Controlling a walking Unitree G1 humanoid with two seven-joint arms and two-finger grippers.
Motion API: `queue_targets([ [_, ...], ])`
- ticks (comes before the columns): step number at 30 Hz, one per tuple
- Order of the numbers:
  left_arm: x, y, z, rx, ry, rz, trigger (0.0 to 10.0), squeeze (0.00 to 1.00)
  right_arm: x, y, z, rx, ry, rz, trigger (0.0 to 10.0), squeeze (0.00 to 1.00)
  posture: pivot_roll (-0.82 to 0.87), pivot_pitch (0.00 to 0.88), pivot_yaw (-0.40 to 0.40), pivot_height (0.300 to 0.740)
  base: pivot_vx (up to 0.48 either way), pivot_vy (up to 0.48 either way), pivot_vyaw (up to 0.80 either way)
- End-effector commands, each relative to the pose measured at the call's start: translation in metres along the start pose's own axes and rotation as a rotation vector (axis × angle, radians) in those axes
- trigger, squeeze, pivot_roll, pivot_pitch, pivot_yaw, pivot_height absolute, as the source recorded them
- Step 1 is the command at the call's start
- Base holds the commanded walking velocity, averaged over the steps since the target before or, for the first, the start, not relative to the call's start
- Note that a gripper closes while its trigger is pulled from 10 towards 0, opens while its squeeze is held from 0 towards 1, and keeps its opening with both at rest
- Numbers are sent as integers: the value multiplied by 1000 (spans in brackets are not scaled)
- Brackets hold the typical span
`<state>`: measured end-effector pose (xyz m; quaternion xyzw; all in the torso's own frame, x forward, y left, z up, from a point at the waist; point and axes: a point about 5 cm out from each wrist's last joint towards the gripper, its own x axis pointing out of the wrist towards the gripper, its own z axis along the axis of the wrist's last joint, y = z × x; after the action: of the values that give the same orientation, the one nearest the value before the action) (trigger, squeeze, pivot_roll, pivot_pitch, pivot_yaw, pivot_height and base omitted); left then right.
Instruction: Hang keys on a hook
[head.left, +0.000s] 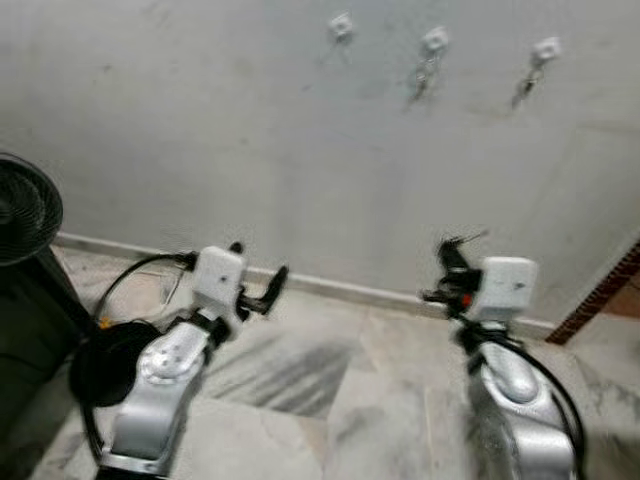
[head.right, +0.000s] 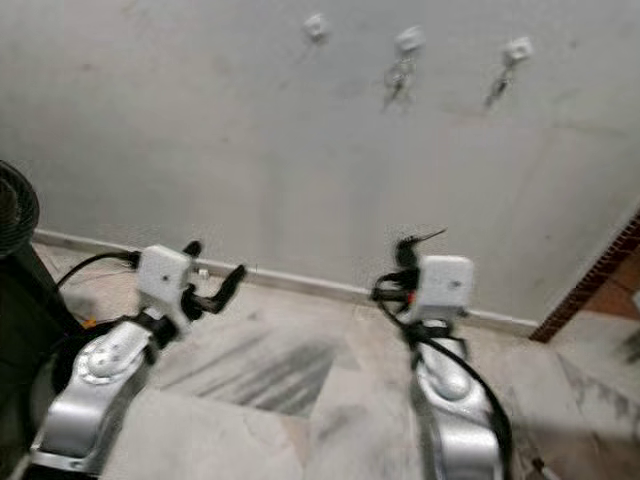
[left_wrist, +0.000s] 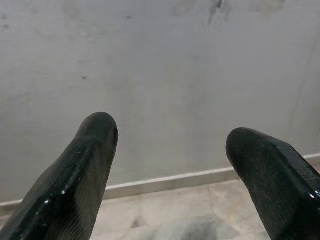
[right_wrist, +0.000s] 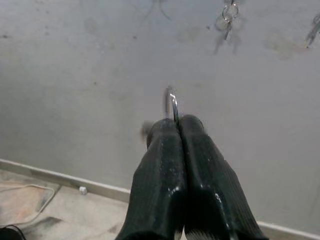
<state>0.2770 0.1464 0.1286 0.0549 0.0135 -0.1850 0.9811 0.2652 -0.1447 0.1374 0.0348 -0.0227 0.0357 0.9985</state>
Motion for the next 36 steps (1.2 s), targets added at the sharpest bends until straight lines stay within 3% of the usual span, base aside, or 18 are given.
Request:
queue_targets([
  [1,3,-12,4,-30,-17,-58,10000,0,-1,-10,5,-15,-16,-34,10000,0,102,0,-28,740,0,0,0],
  [9,3,-12,7,-60,-38,-84,10000,0,-2,-9,4,-14,-16,-34,10000,0,103,0,-24,740,64,0,0],
  [36,0,-17,7,-89,-39,-123,10000,0,-1,-6,2,-30,-9,-8,10000,0,107,0,-28,740,406,0,0],
])
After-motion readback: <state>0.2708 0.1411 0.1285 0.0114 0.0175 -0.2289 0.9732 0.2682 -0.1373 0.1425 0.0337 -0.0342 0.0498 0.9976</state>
